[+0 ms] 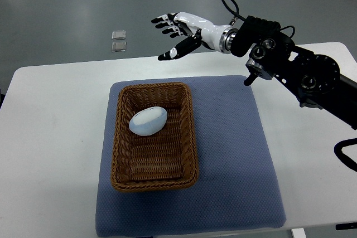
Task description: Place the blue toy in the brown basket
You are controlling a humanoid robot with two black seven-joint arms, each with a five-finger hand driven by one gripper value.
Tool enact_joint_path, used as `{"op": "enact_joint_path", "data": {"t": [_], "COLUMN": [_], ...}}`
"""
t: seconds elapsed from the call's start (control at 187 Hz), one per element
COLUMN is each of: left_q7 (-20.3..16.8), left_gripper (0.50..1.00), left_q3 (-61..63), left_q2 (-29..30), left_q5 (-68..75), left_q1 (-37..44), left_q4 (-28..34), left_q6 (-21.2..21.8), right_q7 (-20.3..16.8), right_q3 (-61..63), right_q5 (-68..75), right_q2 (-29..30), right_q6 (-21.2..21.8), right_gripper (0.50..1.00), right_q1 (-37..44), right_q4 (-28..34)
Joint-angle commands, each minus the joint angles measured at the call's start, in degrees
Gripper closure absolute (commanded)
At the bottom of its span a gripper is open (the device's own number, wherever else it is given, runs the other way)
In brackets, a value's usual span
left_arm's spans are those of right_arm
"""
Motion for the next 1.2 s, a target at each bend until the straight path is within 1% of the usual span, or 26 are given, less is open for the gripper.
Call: {"op": "enact_joint_path", "data": {"t": [0.0, 0.07, 0.134, 0.23, 0.321, 0.433, 0.572, 0.743, 0.904, 1.011, 1.193], "left_q7": [0.0, 0.0, 0.0, 0.0, 0.0, 0.0, 0.0, 0.0, 0.0, 0.0, 0.0], "left_gripper": [0.5, 0.5, 0.5, 0.5, 0.5, 0.5, 0.5, 0.5, 0.5, 0.5, 0.5], "left_q3": [0.0, 0.0, 0.0, 0.0, 0.0, 0.0, 0.0, 0.0, 0.0, 0.0, 0.0], "left_q2": [0.0, 0.0, 0.0, 0.0, 0.0, 0.0, 0.0, 0.0, 0.0, 0.0, 0.0], "left_q5": [0.0, 0.0, 0.0, 0.0, 0.0, 0.0, 0.0, 0.0, 0.0, 0.0, 0.0], "left_q1": [-0.01, -0.01, -0.01, -0.01, -0.01, -0.01, -0.01, -0.01, -0.01, -0.01, -0.01], "left_q4": [0.0, 0.0, 0.0, 0.0, 0.0, 0.0, 0.0, 0.0, 0.0, 0.0, 0.0], "left_q6": [0.01, 0.01, 0.01, 0.01, 0.01, 0.01, 0.01, 0.01, 0.01, -0.08, 0.01], "right_q7": [2.05, 4.24, 5.39, 5.65, 6.09, 6.0, 5.65, 5.3, 5.3, 5.74, 6.35], "right_q3": [8.91, 15.05, 20.59, 27.54, 35.01, 38.53, 38.35, 38.27, 37.91, 38.27, 38.18], "right_q5": [3.65, 5.93, 7.16, 7.43, 8.39, 12.52, 21.4, 30.18, 34.32, 34.76, 35.9], "right_q2": [3.27, 6.61, 8.54, 8.54, 8.54, 8.54, 8.54, 6.88, 5.56, 5.64, 6.52], "right_q6": [-4.57, -6.85, -8.35, -9.49, -10.02, -9.58, -7.82, -1.32, 3.43, 4.13, 3.52], "right_gripper": [0.597, 0.597, 0.597, 0.597, 0.597, 0.597, 0.597, 0.597, 0.597, 0.597, 0.597], "right_q1": [-3.04, -5.32, -7.16, -9.19, -10.51, -11.21, -11.47, -11.3, -12.26, -13.14, -14.2], "right_q4": [-0.71, -1.85, -2.38, -2.64, -5.1, -7.47, -11.61, -20.57, -23.82, -24.96, -25.14]}}
